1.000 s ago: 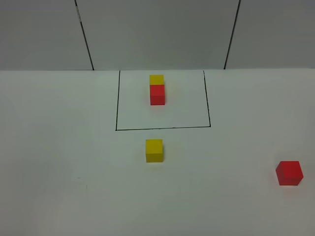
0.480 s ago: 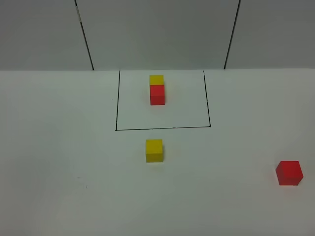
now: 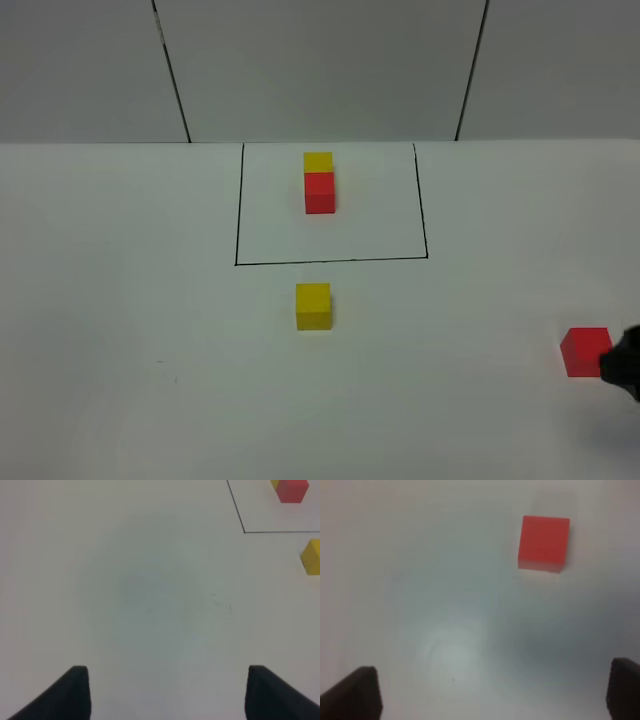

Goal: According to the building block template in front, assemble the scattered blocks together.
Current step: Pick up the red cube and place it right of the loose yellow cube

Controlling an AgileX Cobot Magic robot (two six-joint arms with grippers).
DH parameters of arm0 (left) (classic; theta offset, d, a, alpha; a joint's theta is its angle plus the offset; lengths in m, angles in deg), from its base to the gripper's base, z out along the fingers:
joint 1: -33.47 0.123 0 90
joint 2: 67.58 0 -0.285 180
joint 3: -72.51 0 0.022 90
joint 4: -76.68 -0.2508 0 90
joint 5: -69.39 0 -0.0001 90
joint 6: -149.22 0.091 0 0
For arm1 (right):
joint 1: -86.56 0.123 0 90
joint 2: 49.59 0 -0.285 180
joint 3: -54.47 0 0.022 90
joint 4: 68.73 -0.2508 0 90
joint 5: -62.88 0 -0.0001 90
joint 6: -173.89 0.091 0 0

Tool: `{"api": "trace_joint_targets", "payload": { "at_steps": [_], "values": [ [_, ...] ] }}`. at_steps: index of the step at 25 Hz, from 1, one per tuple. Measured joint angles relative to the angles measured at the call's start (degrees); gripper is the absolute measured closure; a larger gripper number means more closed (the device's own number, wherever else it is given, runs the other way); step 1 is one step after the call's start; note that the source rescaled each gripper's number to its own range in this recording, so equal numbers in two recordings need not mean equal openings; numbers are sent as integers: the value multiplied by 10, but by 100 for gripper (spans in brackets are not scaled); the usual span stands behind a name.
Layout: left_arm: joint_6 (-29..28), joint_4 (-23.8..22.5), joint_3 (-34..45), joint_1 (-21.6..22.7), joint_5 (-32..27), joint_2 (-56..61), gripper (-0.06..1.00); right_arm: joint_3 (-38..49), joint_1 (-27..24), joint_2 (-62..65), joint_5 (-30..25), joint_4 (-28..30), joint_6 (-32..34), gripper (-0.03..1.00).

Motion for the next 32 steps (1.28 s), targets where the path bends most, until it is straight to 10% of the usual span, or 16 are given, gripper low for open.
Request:
{"api": "trace_joint_targets", "payload": {
  "at_steps": [11, 32],
  "values": [
    [0, 0, 0, 0, 0, 0, 49, -85, 0, -320, 96, 11, -1, 12],
    [0, 0, 0, 0, 0, 0, 49, -102, 0, -447, 217, 43, 41, 30]
  ]
}}
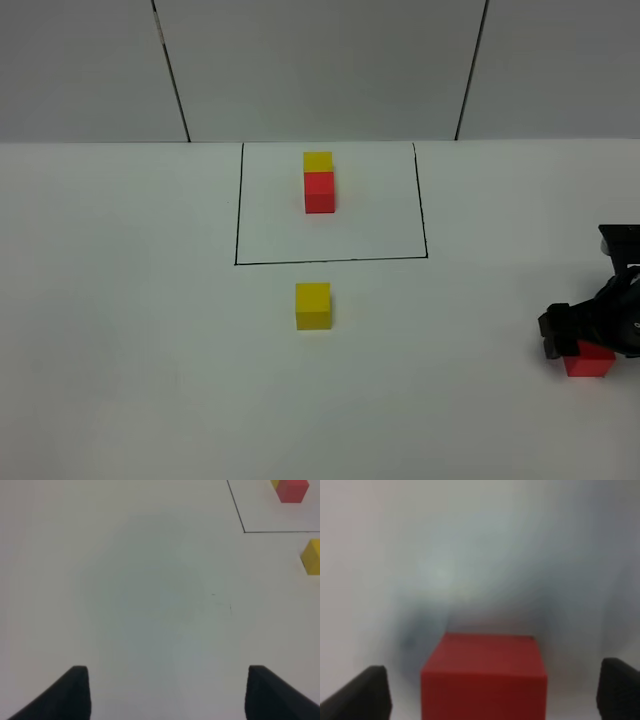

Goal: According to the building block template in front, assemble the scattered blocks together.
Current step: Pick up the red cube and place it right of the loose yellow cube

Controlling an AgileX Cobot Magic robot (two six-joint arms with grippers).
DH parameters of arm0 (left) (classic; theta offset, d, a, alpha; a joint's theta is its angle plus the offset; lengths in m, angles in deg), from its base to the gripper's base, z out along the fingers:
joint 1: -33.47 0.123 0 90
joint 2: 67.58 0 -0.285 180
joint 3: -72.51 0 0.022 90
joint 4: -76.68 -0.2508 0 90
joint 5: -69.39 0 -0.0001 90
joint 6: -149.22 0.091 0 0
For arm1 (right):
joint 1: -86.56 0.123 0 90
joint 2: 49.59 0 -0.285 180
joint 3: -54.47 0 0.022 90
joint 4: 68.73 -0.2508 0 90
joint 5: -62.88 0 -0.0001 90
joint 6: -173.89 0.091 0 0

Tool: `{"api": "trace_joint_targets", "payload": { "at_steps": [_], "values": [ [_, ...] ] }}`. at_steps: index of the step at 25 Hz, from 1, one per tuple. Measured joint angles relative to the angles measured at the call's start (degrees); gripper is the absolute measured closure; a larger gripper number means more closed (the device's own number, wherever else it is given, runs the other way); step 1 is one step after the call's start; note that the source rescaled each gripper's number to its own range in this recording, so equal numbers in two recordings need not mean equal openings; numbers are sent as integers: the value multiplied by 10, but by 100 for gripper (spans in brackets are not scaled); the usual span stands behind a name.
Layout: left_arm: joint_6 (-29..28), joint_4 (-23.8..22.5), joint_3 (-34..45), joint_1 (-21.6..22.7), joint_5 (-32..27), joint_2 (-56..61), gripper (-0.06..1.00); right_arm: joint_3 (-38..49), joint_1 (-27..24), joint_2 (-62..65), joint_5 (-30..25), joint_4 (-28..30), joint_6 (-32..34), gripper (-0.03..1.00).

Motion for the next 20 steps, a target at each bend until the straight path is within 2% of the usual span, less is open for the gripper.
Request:
{"api": "trace_joint_targets", "payload": {
  "at_steps": [3, 6, 7, 8, 12, 14, 16, 20],
  "values": [
    [0, 0, 0, 0, 0, 0, 49, -5, 0, -5, -5, -2, 4, 46],
    [0, 0, 0, 0, 0, 0, 49, -5, 0, -5, -15, -3, 21, 76],
    [0, 0, 0, 0, 0, 0, 49, -5, 0, -5, -19, -3, 26, 91],
    [0, 0, 0, 0, 0, 0, 49, -6, 0, -5, -20, -3, 32, 96],
    [0, 0, 0, 0, 0, 0, 49, -17, 0, -5, -49, -3, 31, 96],
    [0, 0, 0, 0, 0, 0, 49, -36, 4, -5, -76, 2, 6, 96],
    [0, 0, 0, 0, 0, 0, 49, -73, 18, -5, -110, 7, -55, 96],
    [0, 0, 0, -1, 0, 0, 49, -160, 80, -5, -198, 14, -234, 96]
  ]
}}
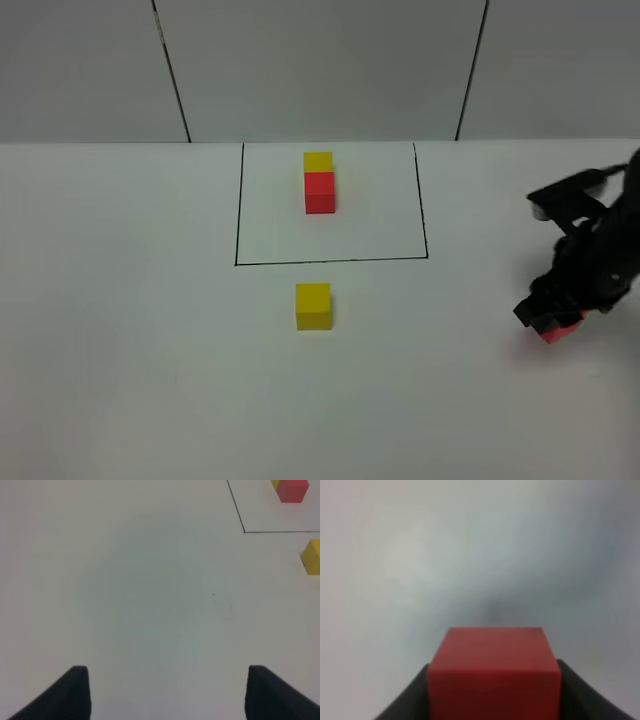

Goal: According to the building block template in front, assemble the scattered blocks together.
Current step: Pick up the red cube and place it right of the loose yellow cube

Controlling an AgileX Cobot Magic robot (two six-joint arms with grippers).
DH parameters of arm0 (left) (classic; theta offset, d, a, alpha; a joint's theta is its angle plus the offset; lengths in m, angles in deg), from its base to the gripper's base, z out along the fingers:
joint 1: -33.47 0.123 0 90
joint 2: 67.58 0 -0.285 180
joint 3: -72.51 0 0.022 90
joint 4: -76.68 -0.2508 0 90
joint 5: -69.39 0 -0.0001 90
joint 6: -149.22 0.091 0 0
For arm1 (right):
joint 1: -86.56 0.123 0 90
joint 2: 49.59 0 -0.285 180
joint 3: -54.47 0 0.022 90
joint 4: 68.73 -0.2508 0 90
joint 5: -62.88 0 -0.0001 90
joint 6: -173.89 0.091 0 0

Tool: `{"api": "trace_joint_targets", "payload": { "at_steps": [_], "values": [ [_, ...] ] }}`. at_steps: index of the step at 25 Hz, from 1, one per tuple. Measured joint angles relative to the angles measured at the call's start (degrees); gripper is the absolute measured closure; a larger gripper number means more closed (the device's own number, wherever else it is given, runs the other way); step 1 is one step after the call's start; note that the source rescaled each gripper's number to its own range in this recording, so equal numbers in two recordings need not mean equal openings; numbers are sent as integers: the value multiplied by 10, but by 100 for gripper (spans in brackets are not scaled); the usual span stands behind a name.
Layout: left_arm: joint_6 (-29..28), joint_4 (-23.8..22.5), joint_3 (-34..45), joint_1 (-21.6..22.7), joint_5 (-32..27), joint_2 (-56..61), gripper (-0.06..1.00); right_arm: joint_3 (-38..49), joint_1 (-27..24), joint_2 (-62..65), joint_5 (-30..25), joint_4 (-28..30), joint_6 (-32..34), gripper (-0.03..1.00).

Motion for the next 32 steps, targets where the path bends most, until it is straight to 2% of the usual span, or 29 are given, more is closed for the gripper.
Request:
{"api": "trace_joint_targets", "payload": {
  "at_steps": [2, 4, 9, 13, 18, 22, 27, 32],
  "values": [
    [0, 0, 0, 0, 0, 0, 49, -41, 43, -1, -41, 11, -85, 96],
    [0, 0, 0, 0, 0, 0, 49, -84, 83, -8, -75, 25, -141, 96],
    [0, 0, 0, 0, 0, 0, 49, -180, 176, -64, -116, 86, -170, 96],
    [0, 0, 0, 0, 0, 0, 49, -255, 220, -123, -145, 96, -171, 96],
    [0, 0, 0, 0, 0, 0, 49, -336, 252, -190, -170, 94, -171, 96],
    [0, 0, 0, 0, 0, 0, 49, -383, 256, -231, -185, 93, -176, 96],
    [0, 0, 0, 0, 0, 0, 49, -397, 256, -270, -191, 94, -190, 96],
    [0, 0, 0, 0, 0, 0, 49, -398, 256, -289, -173, 94, -199, 96]
  ]
}}
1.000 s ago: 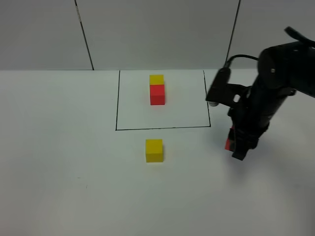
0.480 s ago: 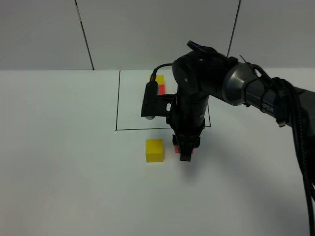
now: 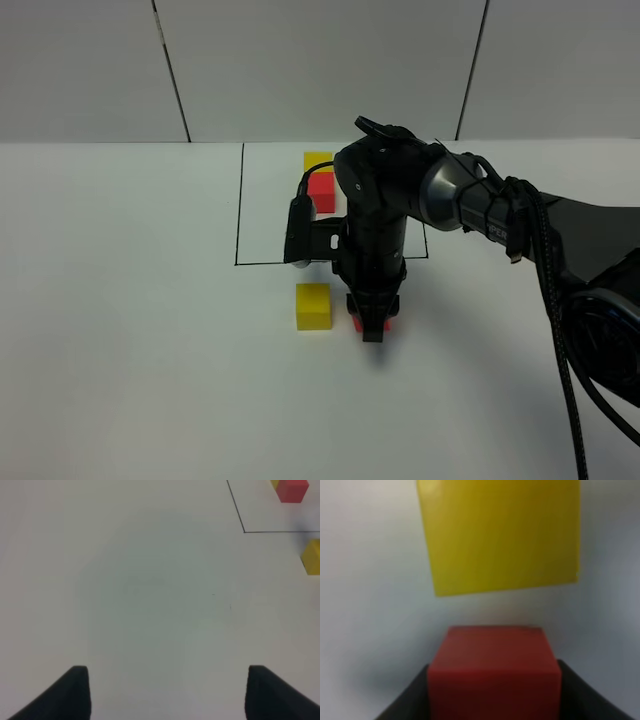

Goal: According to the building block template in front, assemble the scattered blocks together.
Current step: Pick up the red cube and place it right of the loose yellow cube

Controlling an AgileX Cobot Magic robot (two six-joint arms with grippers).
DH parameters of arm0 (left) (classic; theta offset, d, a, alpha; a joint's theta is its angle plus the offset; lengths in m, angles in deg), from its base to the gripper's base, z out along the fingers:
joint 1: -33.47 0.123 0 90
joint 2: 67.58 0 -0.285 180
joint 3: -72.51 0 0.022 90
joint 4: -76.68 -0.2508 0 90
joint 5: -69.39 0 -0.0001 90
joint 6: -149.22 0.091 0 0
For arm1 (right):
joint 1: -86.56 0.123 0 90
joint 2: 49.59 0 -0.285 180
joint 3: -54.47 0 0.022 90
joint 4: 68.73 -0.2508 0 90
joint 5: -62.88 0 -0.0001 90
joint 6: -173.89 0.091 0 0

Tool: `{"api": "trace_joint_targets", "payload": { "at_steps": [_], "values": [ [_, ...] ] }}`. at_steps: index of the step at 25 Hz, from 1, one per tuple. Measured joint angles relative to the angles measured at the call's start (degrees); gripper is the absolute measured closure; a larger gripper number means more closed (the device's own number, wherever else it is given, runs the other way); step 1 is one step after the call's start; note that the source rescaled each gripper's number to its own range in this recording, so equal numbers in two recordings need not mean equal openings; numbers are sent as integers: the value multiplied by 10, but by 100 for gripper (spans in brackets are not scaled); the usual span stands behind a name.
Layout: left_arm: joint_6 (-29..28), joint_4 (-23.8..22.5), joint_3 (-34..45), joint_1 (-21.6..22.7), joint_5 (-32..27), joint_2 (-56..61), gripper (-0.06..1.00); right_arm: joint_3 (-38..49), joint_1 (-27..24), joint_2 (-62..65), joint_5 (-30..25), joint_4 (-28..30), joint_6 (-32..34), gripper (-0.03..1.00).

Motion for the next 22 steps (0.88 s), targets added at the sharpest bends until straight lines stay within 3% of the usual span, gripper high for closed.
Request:
{"api": "trace_joint_targets", "payload": {
  "at_steps": [9, 22],
  "values": [
    [0, 0, 0, 0, 0, 0, 49, -1, 0, -8, 38, -17, -3, 97],
    [0, 0, 0, 0, 0, 0, 49, -1, 0, -8, 41, -20, -33, 97]
  ]
}}
